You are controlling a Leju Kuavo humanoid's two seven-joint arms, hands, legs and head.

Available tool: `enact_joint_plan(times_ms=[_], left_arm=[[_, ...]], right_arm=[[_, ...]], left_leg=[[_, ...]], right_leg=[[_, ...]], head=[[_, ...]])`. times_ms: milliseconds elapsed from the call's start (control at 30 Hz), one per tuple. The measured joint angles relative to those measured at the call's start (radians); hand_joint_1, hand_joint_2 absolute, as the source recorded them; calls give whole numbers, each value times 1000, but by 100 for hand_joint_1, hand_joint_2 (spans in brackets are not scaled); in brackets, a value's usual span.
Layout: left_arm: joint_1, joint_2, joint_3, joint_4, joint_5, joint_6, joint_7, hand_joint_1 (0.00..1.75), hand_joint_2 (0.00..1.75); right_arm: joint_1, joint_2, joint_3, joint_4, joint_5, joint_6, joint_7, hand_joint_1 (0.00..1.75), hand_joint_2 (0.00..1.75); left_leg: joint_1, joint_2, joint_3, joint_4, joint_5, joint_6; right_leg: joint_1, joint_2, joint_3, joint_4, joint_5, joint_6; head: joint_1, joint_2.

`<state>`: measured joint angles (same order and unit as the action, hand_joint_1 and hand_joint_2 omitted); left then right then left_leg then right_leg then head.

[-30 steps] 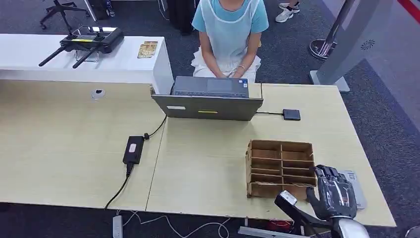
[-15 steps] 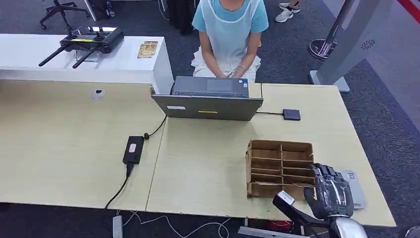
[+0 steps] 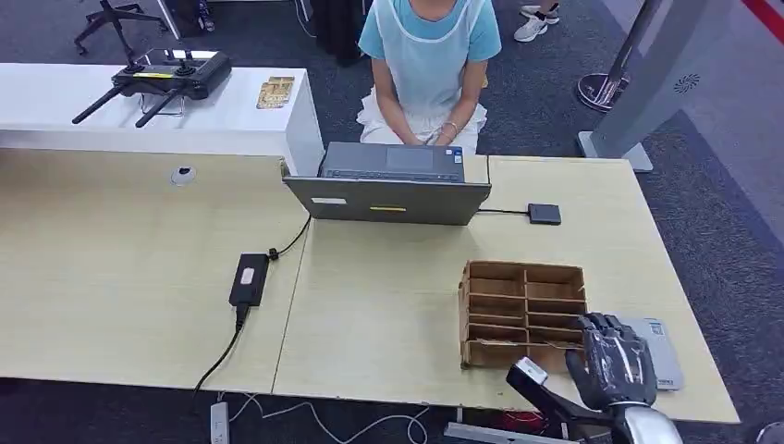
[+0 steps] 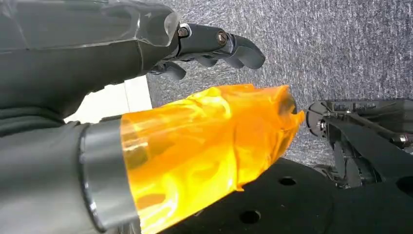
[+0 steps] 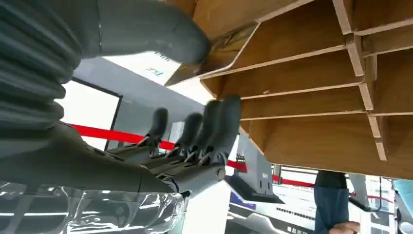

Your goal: Pass the card to the sensor for recognition and then transmit it.

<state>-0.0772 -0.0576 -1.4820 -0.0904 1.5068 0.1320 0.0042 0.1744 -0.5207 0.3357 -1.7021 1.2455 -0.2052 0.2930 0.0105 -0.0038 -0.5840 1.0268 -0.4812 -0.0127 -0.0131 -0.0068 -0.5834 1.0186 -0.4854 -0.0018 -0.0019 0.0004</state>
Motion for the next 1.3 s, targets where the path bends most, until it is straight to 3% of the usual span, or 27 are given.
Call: enact_joint_plan(times_ms=[33, 367, 633, 967, 1300], left_arm=[[0, 0, 0, 0, 1, 0, 0, 0, 0], [0, 0, -1, 0, 3, 0, 0, 0, 0], [0, 0, -3, 0, 3, -2, 0, 0, 0], [0, 0, -5, 0, 10, -4, -3, 0, 0], [0, 0, -6, 0, 11, -4, -6, 0, 0]], right_arm=[[0, 0, 1, 0, 0, 0, 0, 166, 175], [0, 0, 3, 0, -8, -2, 4, 173, 175], [1, 0, 3, -1, -13, -8, 4, 173, 175], [2, 2, -5, -5, -87, -53, -63, 171, 175], [3, 5, -8, -10, -89, -57, -72, 175, 175]], left_leg=[[0, 0, 0, 0, 0, 0], [0, 0, 0, 0, 0, 0], [0, 0, 0, 0, 0, 0], [0, 0, 0, 0, 0, 0], [0, 0, 0, 0, 0, 0]], right_leg=[[0, 0, 0, 0, 0, 0], [0, 0, 0, 0, 0, 0], [0, 0, 0, 0, 0, 0], [0, 0, 0, 0, 0, 0], [0, 0, 0, 0, 0, 0]], head=[[0, 0], [0, 0], [0, 0], [0, 0], [0, 0]])
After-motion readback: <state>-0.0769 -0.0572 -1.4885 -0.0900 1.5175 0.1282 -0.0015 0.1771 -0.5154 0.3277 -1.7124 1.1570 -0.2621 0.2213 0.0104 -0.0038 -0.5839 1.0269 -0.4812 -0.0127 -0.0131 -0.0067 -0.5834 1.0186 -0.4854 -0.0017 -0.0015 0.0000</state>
